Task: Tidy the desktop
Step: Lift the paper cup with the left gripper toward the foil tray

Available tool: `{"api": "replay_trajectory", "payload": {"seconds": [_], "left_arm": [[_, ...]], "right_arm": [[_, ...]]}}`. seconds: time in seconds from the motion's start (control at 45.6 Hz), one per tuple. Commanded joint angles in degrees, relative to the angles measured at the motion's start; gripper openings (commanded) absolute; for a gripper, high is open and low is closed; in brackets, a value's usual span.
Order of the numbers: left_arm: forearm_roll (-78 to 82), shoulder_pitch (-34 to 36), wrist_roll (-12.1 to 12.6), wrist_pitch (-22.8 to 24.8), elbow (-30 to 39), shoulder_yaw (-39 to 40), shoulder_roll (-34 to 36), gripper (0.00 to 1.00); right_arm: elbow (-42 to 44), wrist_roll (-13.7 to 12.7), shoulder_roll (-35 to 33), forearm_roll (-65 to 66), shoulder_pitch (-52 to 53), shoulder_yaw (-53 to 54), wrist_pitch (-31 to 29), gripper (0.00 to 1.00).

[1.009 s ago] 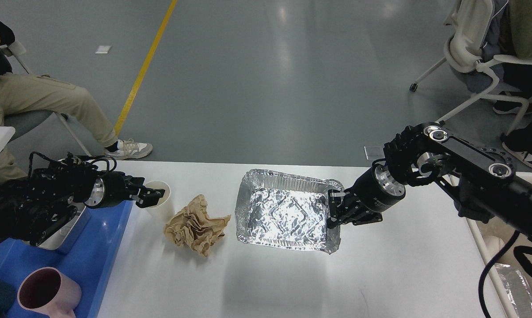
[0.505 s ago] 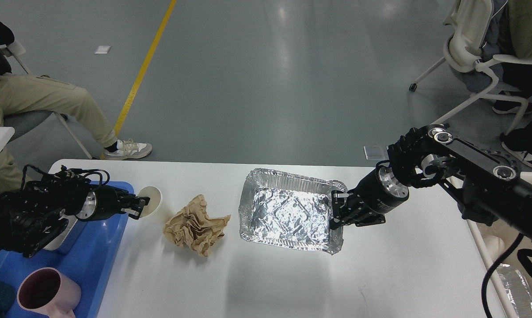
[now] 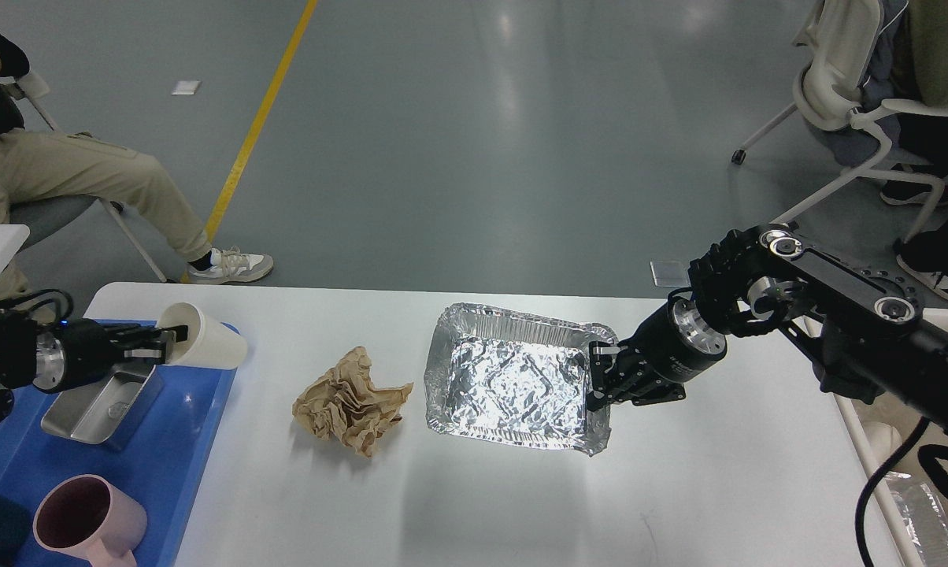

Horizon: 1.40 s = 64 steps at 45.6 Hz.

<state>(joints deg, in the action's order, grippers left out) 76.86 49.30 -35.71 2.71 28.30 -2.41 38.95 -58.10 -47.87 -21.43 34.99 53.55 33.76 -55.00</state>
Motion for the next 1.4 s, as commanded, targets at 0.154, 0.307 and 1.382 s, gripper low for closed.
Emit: {"api": "replay_trajectory", "payload": {"seconds": [0.154,0.307,1.382], "left_arm": [[-22.44,0.88,-0.07,0.89,0.79,2.05,3.5,0.02],[-26.41,1.15,0.72,3.62,14.83,7.15,12.45,0.03],[6.19,20.3,6.87,13.63,57.31,12.08,22.15,0.05]], "right_arm": [[-0.09,-0.03,0.07,0.16,0.15,-0.1,0.0,0.0],[-0.09,-0.03,-0.1,0.17,0.15,-0.1,0.0,0.0],[-0.35,-0.03,0.95,0.43,0.85,0.52,0.0,0.0]]}}
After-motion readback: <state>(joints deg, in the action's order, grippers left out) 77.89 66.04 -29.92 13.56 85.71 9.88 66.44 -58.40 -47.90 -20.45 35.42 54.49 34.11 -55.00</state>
